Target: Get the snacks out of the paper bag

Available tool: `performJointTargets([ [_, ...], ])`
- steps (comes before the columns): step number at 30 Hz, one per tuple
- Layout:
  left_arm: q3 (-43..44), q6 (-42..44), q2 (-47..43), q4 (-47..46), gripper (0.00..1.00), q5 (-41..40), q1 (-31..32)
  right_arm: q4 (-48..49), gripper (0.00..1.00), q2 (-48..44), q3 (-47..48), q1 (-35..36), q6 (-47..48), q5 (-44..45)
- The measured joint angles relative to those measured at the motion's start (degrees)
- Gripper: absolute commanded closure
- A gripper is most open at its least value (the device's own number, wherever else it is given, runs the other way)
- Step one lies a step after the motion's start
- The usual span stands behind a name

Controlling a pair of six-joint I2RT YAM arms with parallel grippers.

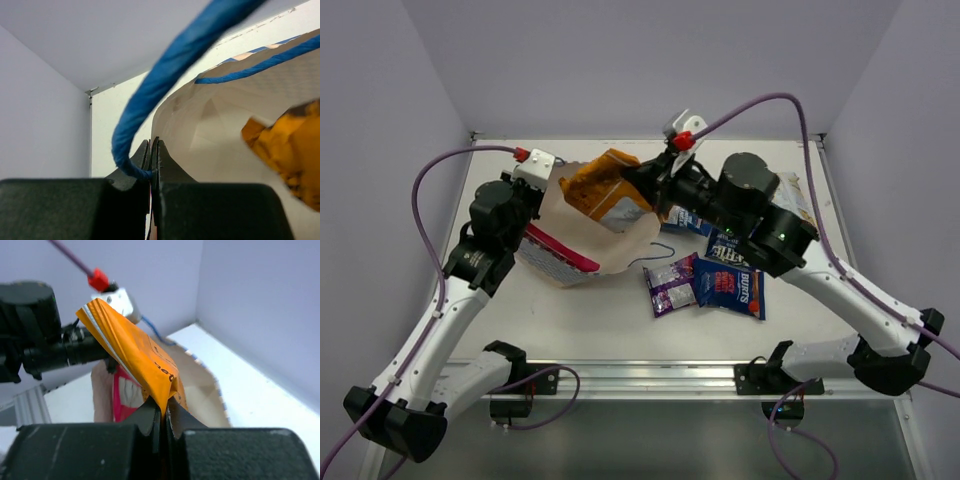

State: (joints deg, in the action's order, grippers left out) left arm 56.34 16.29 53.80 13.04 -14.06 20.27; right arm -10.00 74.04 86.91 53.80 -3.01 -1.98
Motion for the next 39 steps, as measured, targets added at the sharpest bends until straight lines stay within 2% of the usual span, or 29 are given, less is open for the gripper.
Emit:
performJointTargets([
  [6,-0.2,0.0,-0.9,-0.3,1.00,0.2,0.0,-0.3,1.00,-5.0,5.4,-3.4,4.7,5.5],
  [12,-0.8,0.0,-1.0,-0.3,1.00,0.4,0.0,0.9,1.00,-3.7,9.1,-16.9,4.5,7.6],
  [18,-0.8,0.0,-1.0,-0.3,1.00,0.4,0.0,2.2,1.00,7.8,11.9,-27.3,0.5,8.4],
  [25,-0.9,0.0,-1.2,-0.3,1.00,0.3,0.0,7.3,1.00,25.9,12.8,-32.3,-6.6,4.4],
  [32,-1.8,-0.1,-1.4,-0.6,1.00,0.3,0.0,13.9,1.00,38.6,12.8,-35.7,-18.3,-2.4],
  [34,-1.8,-0.2,-1.4,-0.6,1.00,0.3,0.0,14.8,0.95,40.9,12.9,-37.1,-21.6,-3.0],
  [35,-1.8,-0.2,-1.5,-0.6,1.00,0.3,0.0,14.9,0.87,42.1,13.0,-38.2,-23.3,-3.3],
  [37,-1.9,-0.2,-1.6,-0.6,1.00,0.4,0.0,14.6,0.77,44.1,13.3,-40.7,-26.2,-3.6],
  [38,-1.9,-0.2,-1.6,-0.6,1.00,0.4,0.0,14.0,0.62,44.9,13.4,-42.1,-27.2,-3.6],
  [39,-1.9,-0.2,-1.7,-0.6,1.00,0.4,0.0,13.2,0.54,45.6,13.4,-43.6,-28.1,-3.4],
])
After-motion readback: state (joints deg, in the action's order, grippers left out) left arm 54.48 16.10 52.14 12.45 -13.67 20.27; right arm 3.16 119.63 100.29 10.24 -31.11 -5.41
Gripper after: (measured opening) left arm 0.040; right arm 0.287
